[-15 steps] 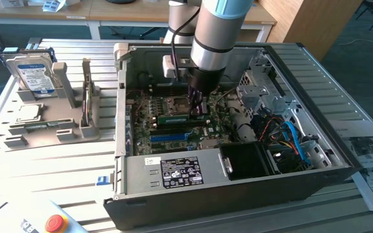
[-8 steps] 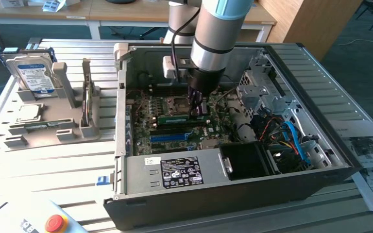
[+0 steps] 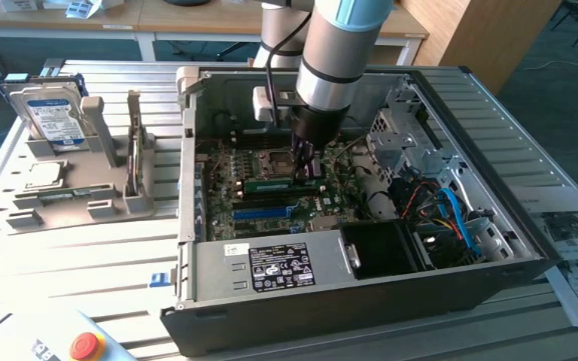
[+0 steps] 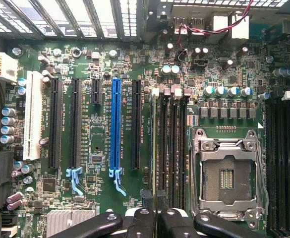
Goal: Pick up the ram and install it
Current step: 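Insert the ram into the slot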
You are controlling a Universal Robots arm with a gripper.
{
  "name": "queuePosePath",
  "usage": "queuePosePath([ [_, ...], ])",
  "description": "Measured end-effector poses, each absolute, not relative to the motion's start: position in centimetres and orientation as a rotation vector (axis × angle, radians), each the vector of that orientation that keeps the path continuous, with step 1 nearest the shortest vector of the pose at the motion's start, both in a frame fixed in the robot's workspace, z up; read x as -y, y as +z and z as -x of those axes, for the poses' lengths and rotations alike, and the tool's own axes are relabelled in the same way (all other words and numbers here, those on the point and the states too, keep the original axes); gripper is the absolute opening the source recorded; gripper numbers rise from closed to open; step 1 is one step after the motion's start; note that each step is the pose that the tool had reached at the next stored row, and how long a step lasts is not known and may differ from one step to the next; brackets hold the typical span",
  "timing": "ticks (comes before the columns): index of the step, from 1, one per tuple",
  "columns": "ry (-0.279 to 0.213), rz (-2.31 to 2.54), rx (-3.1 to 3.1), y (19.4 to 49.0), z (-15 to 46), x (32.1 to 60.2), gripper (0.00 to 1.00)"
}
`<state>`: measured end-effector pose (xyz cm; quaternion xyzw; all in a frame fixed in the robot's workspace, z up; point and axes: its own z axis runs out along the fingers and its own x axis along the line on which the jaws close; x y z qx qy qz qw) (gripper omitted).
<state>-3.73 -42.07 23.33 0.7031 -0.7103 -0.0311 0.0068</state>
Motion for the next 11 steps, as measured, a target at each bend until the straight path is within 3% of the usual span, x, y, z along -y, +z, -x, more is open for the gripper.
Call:
queuePosePath([
  [11, -0.099, -2.198, 2.221, 23.24, 3.65, 42.08, 0.12],
])
